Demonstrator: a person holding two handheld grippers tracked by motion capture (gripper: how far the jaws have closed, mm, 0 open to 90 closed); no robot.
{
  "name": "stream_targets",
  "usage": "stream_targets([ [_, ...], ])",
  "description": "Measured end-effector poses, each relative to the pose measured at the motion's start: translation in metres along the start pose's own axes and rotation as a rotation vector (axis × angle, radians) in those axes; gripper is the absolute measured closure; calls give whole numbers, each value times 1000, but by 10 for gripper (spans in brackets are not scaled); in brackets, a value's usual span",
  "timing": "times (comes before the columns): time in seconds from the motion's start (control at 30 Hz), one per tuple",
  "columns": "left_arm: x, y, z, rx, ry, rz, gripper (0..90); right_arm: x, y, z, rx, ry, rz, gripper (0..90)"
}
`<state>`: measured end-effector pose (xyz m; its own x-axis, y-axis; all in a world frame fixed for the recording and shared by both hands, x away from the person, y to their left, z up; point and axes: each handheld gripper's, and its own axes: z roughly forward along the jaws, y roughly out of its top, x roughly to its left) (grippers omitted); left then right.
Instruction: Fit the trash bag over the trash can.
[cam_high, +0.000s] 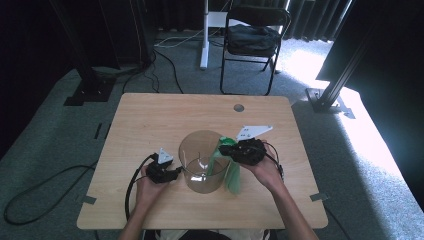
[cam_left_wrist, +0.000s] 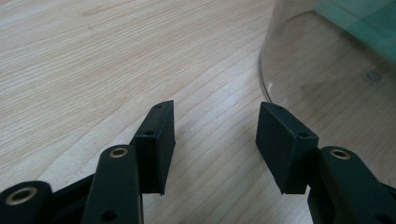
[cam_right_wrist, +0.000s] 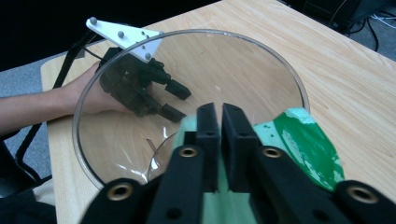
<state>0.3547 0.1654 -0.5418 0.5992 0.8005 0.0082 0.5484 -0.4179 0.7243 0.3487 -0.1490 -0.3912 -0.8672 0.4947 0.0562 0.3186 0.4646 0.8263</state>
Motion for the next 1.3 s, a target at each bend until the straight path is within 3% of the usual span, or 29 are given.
stream_targets([
  [0.1, 0, 0, 0, -1, 0, 0, 476, 1, 0, -10, -43, -15, 8, 759],
  [0.33, 0, 0, 0, 1, 1, 2, 476, 1, -7, -40, -109, -75, 20, 724],
  [0.7, 0, 0, 0, 1, 1, 3, 475, -3, -44, -62, -106, -145, 85, 718],
  [0.93, 0, 0, 0, 1, 1, 4, 473, -4, -61, -65, -91, -156, 110, 716],
  [1.3, 0, 0, 0, 0, 2, 5, 472, 1, -92, -53, -58, -141, 147, 721],
])
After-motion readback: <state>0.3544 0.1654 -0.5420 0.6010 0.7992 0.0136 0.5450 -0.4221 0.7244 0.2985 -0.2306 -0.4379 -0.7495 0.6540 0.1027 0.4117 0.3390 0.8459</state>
